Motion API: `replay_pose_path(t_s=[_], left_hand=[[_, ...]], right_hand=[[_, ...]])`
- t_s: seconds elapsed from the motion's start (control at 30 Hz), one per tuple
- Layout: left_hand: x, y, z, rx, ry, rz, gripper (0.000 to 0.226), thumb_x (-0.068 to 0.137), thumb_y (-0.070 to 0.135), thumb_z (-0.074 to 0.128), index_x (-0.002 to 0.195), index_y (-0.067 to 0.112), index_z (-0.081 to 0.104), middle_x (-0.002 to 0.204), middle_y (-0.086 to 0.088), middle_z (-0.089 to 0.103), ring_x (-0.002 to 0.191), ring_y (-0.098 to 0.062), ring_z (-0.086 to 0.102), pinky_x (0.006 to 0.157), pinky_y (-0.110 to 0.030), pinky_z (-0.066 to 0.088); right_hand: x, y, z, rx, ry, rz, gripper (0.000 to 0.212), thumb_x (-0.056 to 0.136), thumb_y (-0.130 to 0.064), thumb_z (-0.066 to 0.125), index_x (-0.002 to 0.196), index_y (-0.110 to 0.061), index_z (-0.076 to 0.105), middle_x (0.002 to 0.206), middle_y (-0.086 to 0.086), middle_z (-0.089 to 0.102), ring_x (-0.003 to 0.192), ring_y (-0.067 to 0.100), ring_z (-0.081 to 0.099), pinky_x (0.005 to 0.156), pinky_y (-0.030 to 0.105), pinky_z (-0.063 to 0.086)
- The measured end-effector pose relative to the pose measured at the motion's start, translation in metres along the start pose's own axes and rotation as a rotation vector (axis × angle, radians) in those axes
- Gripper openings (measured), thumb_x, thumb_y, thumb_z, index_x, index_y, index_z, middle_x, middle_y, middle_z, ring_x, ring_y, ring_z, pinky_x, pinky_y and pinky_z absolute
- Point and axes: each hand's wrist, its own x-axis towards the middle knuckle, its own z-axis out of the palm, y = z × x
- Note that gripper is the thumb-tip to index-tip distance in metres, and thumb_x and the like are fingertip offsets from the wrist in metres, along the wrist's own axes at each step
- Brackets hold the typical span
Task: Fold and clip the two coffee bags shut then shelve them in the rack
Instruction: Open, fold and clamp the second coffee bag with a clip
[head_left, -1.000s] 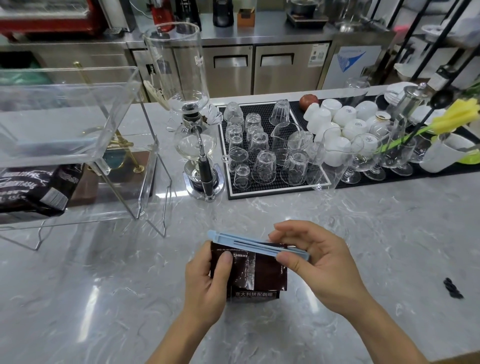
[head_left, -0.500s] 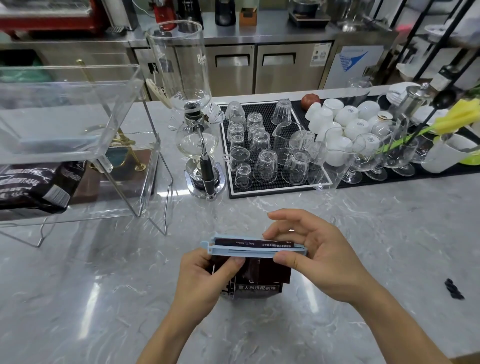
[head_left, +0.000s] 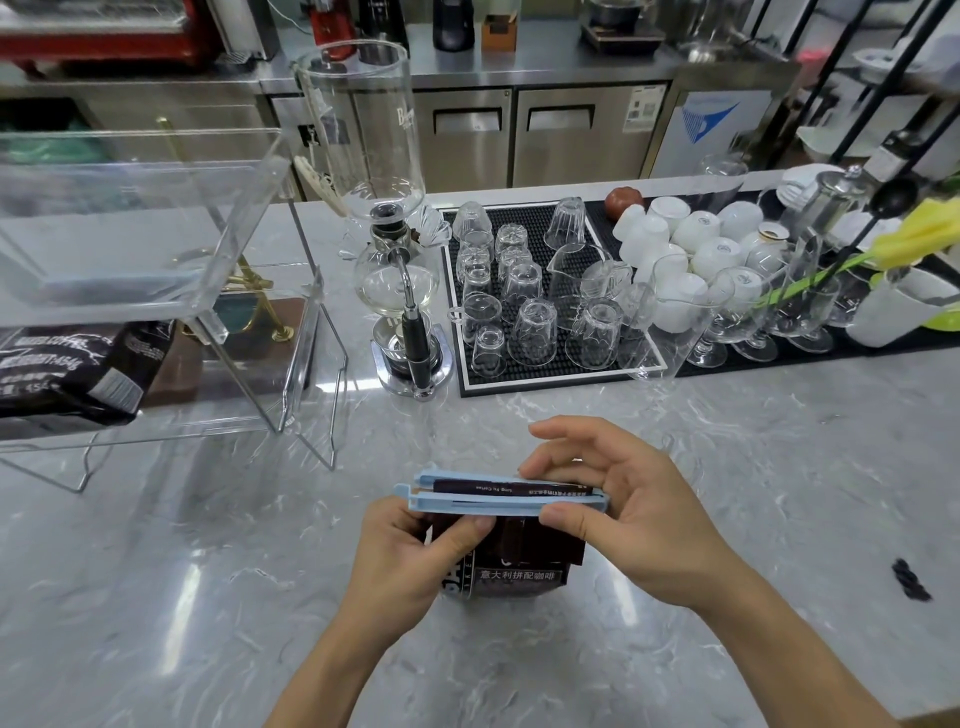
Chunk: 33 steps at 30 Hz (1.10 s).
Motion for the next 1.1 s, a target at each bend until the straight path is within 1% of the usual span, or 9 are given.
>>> replay_pose_path(t_s=[0.17, 0.37, 0.43, 0.53, 0.7, 0.9, 0.97, 1.03, 1.1], left_hand=[[0.000, 0.002, 0.001, -0.010, -0.027, 0.002, 0.015, 0.072, 0.022, 0.078, 0.086, 0.027, 0.081, 0.087, -0.001, 0.080, 0.084, -0.015, 0.075, 0.073, -0.025, 0.056], [-0.003, 0.005, -0.003, 0.012, -0.050, -0.001, 0.020, 0.074, 0.027, 0.076, 0.092, 0.020, 0.080, 0.090, -0.003, 0.080, 0.088, -0.018, 0.075, 0.078, -0.030, 0.057], [-0.005, 0.006, -0.005, 0.014, -0.060, 0.006, 0.022, 0.072, 0.025, 0.076, 0.093, 0.018, 0.079, 0.088, 0.001, 0.079, 0.084, -0.012, 0.073, 0.076, -0.025, 0.055], [-0.007, 0.008, -0.013, -0.047, 0.003, -0.015, 0.028, 0.069, 0.027, 0.076, 0.095, 0.019, 0.076, 0.087, -0.001, 0.077, 0.083, -0.015, 0.072, 0.076, -0.029, 0.057], [-0.012, 0.011, -0.012, -0.106, 0.093, -0.012, 0.022, 0.072, 0.029, 0.073, 0.089, 0.017, 0.077, 0.079, -0.001, 0.075, 0.075, -0.009, 0.069, 0.067, -0.019, 0.054], [-0.013, 0.012, -0.013, -0.126, 0.110, -0.001, 0.019, 0.070, 0.028, 0.074, 0.086, 0.018, 0.078, 0.079, 0.000, 0.076, 0.075, -0.009, 0.069, 0.067, -0.019, 0.053], [-0.013, 0.012, -0.013, -0.134, 0.103, 0.002, 0.020, 0.069, 0.030, 0.078, 0.085, 0.018, 0.078, 0.078, 0.000, 0.076, 0.074, -0.009, 0.069, 0.066, -0.019, 0.053], [-0.014, 0.013, -0.012, -0.147, 0.099, -0.003, 0.032, 0.066, 0.041, 0.083, 0.086, 0.017, 0.077, 0.079, -0.001, 0.076, 0.075, -0.011, 0.070, 0.067, -0.020, 0.054], [-0.014, 0.014, -0.012, -0.143, 0.098, -0.015, 0.039, 0.066, 0.048, 0.083, 0.087, 0.016, 0.077, 0.081, -0.003, 0.076, 0.077, -0.014, 0.070, 0.069, -0.023, 0.055]], right_hand=[[-0.001, 0.000, 0.000, -0.028, -0.009, -0.015, 0.053, 0.076, 0.006, 0.069, 0.118, -0.023, 0.059, 0.099, 0.004, 0.071, 0.099, 0.023, 0.070, 0.090, 0.032, 0.054], [-0.002, 0.003, 0.000, -0.040, -0.012, -0.034, 0.048, 0.079, 0.009, 0.068, 0.114, -0.024, 0.063, 0.099, 0.005, 0.070, 0.098, 0.024, 0.070, 0.085, 0.032, 0.056], [-0.004, 0.004, 0.000, -0.044, -0.003, -0.043, 0.047, 0.079, 0.008, 0.069, 0.113, -0.024, 0.064, 0.100, 0.006, 0.070, 0.099, 0.024, 0.069, 0.085, 0.034, 0.056], [-0.003, 0.005, 0.002, -0.058, -0.008, -0.065, 0.047, 0.078, 0.007, 0.070, 0.112, -0.025, 0.064, 0.100, 0.006, 0.071, 0.101, 0.026, 0.069, 0.089, 0.036, 0.055], [-0.002, 0.005, 0.003, -0.066, -0.025, -0.087, 0.052, 0.077, 0.012, 0.070, 0.112, -0.026, 0.065, 0.098, 0.005, 0.072, 0.099, 0.025, 0.069, 0.089, 0.035, 0.055], [-0.005, 0.006, 0.005, -0.041, 0.037, -0.081, 0.042, 0.070, -0.007, 0.075, 0.107, -0.025, 0.067, 0.095, 0.005, 0.074, 0.094, 0.022, 0.071, 0.085, 0.030, 0.056], [-0.007, 0.009, 0.009, -0.008, 0.065, -0.052, 0.038, 0.069, -0.015, 0.079, 0.104, -0.026, 0.069, 0.093, 0.006, 0.074, 0.089, 0.022, 0.071, 0.080, 0.029, 0.057], [-0.010, 0.012, 0.015, 0.016, 0.110, -0.004, 0.038, 0.063, -0.034, 0.087, 0.097, -0.029, 0.071, 0.092, 0.005, 0.075, 0.084, 0.020, 0.072, 0.074, 0.027, 0.058], [-0.011, 0.017, 0.021, 0.007, 0.171, 0.050, 0.049, 0.047, -0.053, 0.086, 0.089, -0.031, 0.074, 0.088, 0.001, 0.075, 0.076, 0.014, 0.072, 0.070, 0.031, 0.060]])
